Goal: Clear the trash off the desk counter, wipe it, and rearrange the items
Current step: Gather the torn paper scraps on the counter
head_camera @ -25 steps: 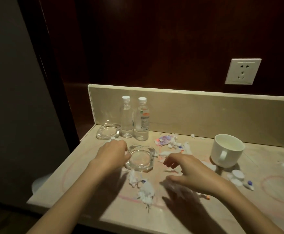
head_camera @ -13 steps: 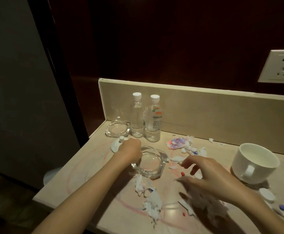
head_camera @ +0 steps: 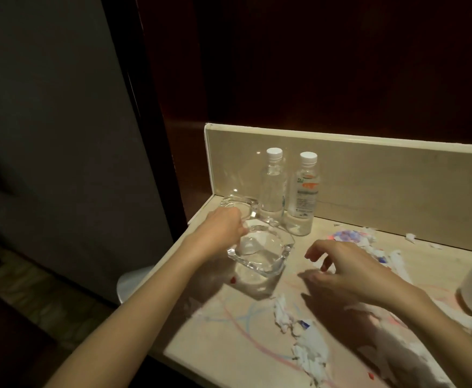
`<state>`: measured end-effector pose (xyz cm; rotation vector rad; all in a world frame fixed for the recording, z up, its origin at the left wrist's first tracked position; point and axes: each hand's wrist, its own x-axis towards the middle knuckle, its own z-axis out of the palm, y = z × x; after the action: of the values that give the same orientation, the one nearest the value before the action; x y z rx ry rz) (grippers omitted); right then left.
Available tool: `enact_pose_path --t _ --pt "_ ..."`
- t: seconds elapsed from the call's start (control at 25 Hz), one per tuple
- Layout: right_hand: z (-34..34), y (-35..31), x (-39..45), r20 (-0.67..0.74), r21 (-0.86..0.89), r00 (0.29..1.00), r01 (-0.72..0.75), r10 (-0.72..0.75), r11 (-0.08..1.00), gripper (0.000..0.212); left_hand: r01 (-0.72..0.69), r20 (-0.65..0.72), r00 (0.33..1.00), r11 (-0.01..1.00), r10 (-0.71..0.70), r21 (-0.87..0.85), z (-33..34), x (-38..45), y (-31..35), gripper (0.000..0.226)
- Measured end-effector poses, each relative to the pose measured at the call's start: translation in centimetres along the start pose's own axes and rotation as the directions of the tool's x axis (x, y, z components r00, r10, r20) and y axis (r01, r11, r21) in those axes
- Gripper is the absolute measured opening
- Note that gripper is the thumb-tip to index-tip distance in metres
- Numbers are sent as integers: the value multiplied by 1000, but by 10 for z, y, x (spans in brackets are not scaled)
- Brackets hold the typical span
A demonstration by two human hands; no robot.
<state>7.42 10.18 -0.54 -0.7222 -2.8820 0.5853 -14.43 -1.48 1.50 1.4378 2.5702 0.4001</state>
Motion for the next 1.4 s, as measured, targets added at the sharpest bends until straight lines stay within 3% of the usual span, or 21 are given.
enact_pose_path --t 0.4,0.68,1.0,1.2,1.28,1.4 --pt "25 -28 61 38 -80 999 4 -1 997 34 264 35 964 964 -264 7 -21 -30 -111 30" --pt "45 -67 124 -120 -85 993 -12 2 996 38 269 35 963 963 -268 -8 -1 -11 -132 29" --pt "55 -71 134 -124 -152 992 -23 4 988 21 275 24 961 960 -276 50 1 -1 -130 19" --pt "23 -49 93 -148 -110 988 -57 41 992 20 225 -2 973 946 -231 232 -24 -2 -103 27" --pt "1 -30 63 -183 -87 979 -106 88 991 19 167 -86 985 959 -151 230 -39 0 -72 28" --pt "-34 1 14 -234 -88 956 -200 175 976 19 -44 -116 991 986 63 161 -45 7 -5 24"
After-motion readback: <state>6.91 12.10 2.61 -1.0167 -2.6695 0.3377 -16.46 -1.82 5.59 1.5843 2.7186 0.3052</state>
